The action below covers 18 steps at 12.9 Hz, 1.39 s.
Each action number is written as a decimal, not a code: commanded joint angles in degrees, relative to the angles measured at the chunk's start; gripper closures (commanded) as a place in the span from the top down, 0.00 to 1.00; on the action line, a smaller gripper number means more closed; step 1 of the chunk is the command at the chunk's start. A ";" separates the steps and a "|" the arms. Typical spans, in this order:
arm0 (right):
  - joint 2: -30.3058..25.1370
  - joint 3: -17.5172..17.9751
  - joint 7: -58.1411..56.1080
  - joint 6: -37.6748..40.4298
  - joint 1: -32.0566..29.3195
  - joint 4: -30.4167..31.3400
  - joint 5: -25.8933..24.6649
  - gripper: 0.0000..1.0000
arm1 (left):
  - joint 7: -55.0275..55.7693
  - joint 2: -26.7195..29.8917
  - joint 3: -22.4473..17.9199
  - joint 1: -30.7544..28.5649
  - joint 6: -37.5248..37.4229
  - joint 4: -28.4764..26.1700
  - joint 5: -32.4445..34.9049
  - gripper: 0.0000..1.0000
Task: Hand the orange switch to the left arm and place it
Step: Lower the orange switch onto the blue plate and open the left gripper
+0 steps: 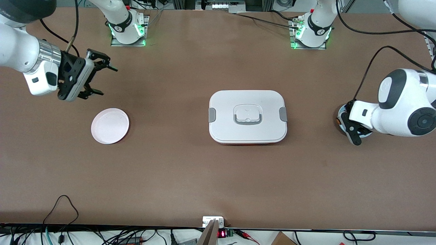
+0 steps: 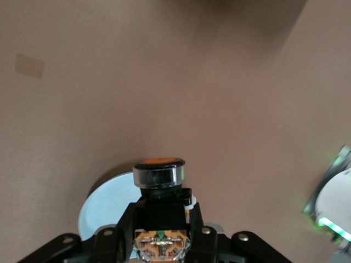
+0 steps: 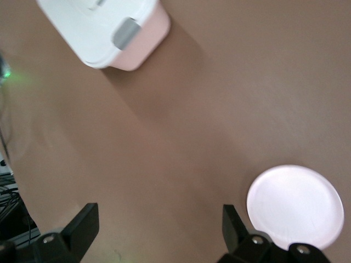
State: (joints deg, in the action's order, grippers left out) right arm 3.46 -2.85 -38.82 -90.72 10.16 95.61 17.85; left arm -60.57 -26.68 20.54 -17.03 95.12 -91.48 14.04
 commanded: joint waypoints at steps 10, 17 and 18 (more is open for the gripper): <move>1.19 -0.67 17.28 -3.05 -1.19 -1.64 -18.20 1.00 | -31.80 -4.00 0.47 -14.87 26.69 -15.39 7.31 0.52; 1.81 -0.75 29.69 -6.67 -1.11 -3.23 -19.25 1.00 | -31.19 -2.51 1.43 -14.61 22.50 -13.38 7.49 0.99; 1.73 -0.75 29.77 -6.67 -1.02 -3.24 -19.34 1.00 | -30.66 -2.16 2.30 -14.17 19.78 -11.72 7.41 0.99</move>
State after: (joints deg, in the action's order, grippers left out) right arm 4.66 -3.55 -9.96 -97.56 9.13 93.62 -0.74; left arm -91.10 -30.80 21.57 -31.87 119.50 -105.45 20.28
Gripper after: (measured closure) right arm 0.000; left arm 0.203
